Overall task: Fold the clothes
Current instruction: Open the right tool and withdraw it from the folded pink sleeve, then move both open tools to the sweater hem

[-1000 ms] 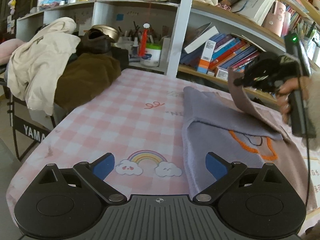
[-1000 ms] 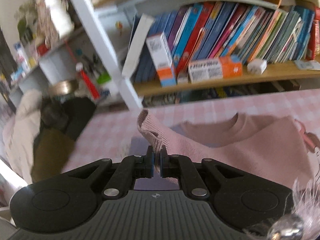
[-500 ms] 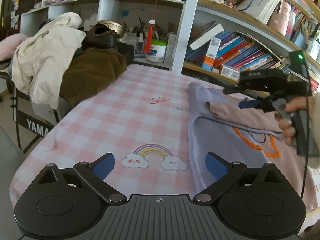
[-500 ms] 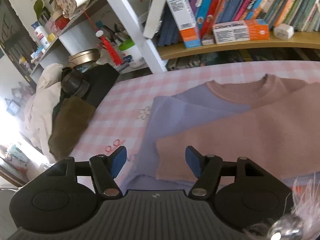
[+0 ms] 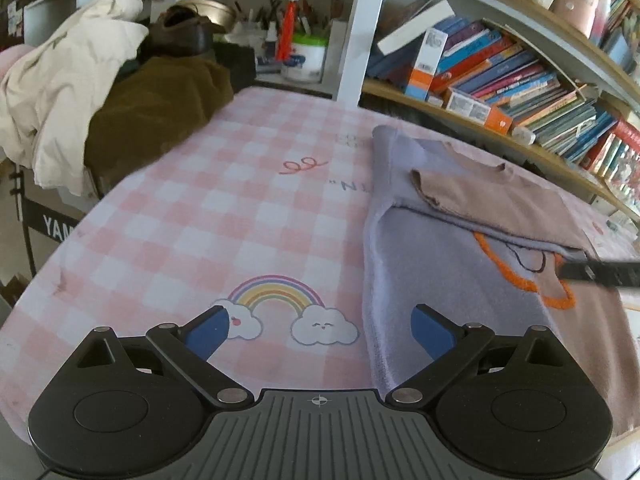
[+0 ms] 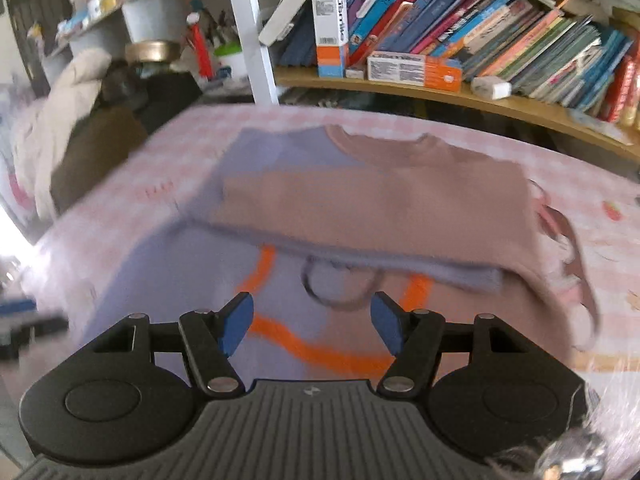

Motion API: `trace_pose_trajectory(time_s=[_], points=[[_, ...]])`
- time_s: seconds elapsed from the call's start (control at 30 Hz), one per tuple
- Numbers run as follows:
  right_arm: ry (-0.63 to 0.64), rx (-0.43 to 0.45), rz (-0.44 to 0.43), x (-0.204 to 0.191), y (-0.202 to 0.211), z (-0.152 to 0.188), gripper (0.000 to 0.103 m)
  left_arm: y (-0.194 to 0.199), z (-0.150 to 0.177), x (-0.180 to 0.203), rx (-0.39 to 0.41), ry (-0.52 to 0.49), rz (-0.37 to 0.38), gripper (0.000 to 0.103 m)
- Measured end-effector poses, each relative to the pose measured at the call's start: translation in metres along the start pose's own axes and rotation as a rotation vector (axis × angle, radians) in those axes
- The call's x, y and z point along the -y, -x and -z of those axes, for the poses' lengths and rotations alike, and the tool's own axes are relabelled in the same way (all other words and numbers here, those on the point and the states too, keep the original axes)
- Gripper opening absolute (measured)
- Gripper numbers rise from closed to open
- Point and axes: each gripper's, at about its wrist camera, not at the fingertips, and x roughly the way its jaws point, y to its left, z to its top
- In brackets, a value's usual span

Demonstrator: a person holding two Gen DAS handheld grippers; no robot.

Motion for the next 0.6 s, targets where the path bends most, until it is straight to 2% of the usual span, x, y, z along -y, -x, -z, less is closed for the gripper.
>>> trace_pose_trajectory(time_s=[0.07, 0.27, 0.5, 0.6], points=[[-0.012, -0.004, 0.021, 0.007, 0.012, 0.014, 0.065, -0.003, -0.001, 0.002, -0.013, -0.002, 0.000, 0.099], [-0.129, -0.006, 0.153, 0.033, 0.045, 0.053, 0.084, -0.010, -0.001, 0.014, -0.043, -0.029, 0.007, 0.099], [-0.258, -0.017, 0.294, 0.065, 0.068, 0.082, 0.090, -0.014, -0.001, 0.024, -0.074, -0.047, 0.025, 0.102], [-0.302, -0.025, 0.298, 0.073, 0.071, 0.089, 0.090, -0.014, 0.001, 0.024, -0.079, -0.046, 0.009, 0.102]])
